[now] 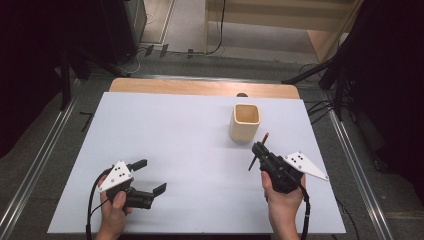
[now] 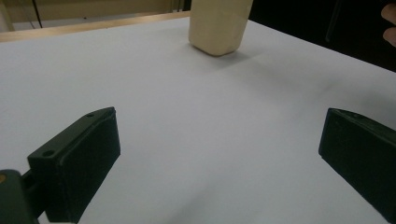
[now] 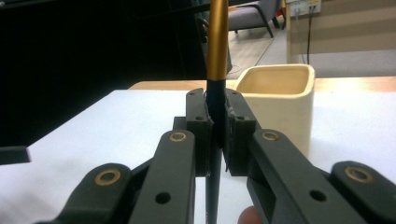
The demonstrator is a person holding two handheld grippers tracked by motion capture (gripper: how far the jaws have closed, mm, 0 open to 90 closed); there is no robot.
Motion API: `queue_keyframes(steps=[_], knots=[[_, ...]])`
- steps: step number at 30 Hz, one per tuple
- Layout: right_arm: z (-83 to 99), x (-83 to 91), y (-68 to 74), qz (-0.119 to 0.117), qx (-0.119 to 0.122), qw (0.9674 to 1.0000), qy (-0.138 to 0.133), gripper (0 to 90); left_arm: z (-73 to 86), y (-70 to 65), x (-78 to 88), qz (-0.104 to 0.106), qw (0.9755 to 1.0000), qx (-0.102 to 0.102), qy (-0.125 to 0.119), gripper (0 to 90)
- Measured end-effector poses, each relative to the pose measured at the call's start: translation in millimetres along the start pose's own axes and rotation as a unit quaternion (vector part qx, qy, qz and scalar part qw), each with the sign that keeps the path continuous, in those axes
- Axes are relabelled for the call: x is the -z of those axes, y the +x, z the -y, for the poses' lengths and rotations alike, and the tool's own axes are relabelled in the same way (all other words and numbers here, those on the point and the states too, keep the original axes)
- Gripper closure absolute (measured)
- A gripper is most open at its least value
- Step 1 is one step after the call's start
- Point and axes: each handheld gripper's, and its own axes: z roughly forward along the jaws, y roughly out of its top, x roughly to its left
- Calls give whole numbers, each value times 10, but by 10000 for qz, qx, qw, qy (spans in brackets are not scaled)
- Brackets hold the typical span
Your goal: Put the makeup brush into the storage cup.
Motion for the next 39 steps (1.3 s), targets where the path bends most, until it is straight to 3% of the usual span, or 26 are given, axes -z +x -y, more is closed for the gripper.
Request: queue_keyframes(steps=[7,15,26,39], knots=[[-118,-101,-20,191,164,9997,-42,837,27,66,53,-67,10000,15,-4,0],[-242,-213,-57,323,172,9993,-125,837,30,129,116,-120,9999,51,-65,0],[-393,-375,-79,338,227,9991,-139,837,37,136,110,-97,9999,103,-80,0],[-493,-440,-108,343,250,9989,-173,838,47,148,110,-104,9998,133,-73,0]])
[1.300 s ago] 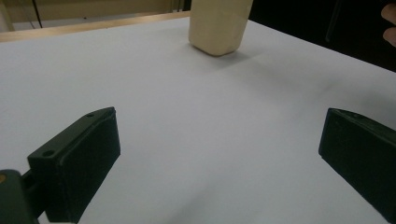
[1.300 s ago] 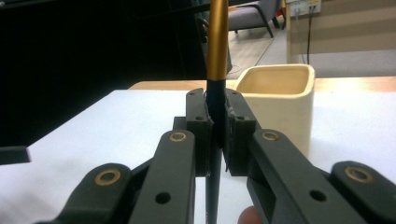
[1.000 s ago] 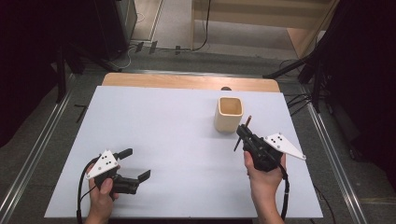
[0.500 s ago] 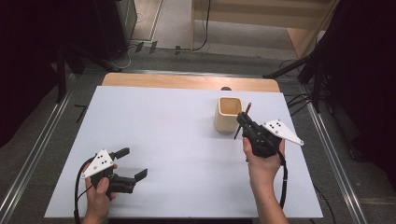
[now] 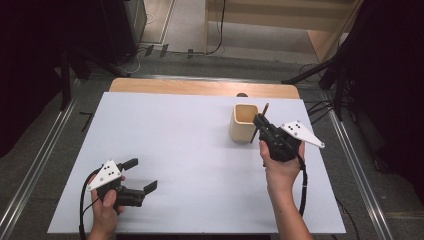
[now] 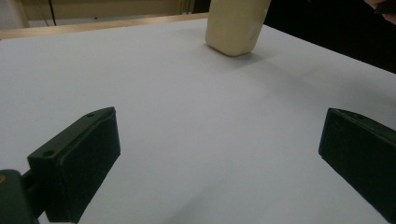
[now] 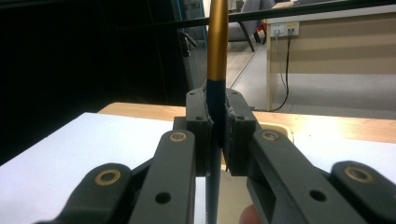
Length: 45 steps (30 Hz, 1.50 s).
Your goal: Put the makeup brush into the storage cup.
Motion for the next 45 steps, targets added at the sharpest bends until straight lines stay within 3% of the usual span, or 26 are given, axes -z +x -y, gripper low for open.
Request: queue_keyframes(steps=[20,26,32,45], knots=[[-261,-119,-115,142,25,9998,-150,837,8,15,1,-12,10000,12,16,0],[-328,-218,-186,220,-44,9996,-150,838,9,23,5,-14,10000,19,0,0],[-374,-343,-200,239,121,9995,-150,838,15,30,4,-17,10000,34,12,0],[-444,-580,-245,217,197,9995,-120,838,20,37,1,-11,10000,48,-3,0]])
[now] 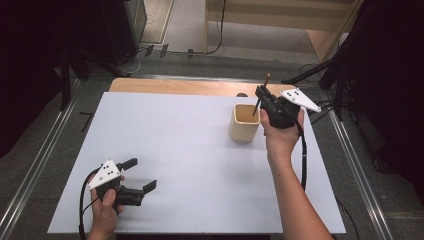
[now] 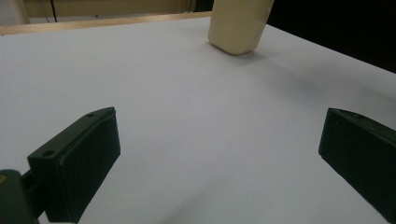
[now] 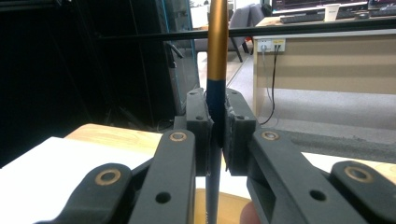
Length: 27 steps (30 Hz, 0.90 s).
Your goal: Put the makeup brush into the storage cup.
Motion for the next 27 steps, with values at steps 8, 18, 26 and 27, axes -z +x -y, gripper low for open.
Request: queue_keyframes(steps=[8,18,26,27], knots=[[114,-170,-31,20,118,9997,195,838,0,-5,-1,7,10000,-10,15,0],[300,-279,-51,47,175,9988,447,838,0,2,4,5,10000,-4,4,0],[490,-334,-72,63,212,9976,653,838,1,-3,-3,6,10000,-9,13,0],[515,-339,-73,73,236,9975,664,838,1,-3,-3,7,10000,-9,13,0]])
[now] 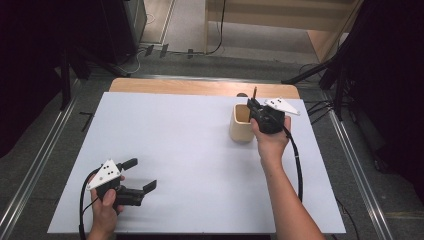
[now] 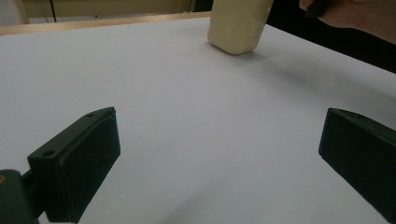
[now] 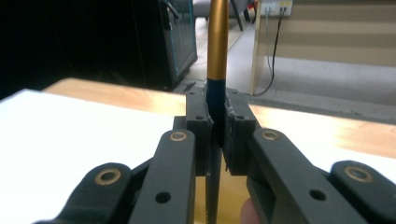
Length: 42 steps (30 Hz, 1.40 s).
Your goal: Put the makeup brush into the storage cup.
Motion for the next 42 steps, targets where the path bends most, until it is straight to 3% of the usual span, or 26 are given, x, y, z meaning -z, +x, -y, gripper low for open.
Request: queue_keyframes(steps=[7,20,23,28,34,37,42], knots=[[140,-37,-18,45,25,9998,180,838,2,-1,-3,2,10000,9,9,0],[220,-43,-12,113,61,9996,255,826,7,-2,-12,1,10000,13,25,0],[210,-21,-10,85,78,9996,256,713,8,-2,-13,2,10000,8,28,0],[157,75,-12,-91,-102,9995,289,362,6,-3,-10,1,10000,7,16,0],[128,240,-2,-257,-6,9995,163,8,5,-3,-6,-4,10000,13,11,0],[128,331,1,-350,53,9993,113,0,5,-3,-9,-2,10000,-1,17,0],[171,454,-3,-302,136,9994,105,0,5,-3,-7,0,10000,4,18,0]])
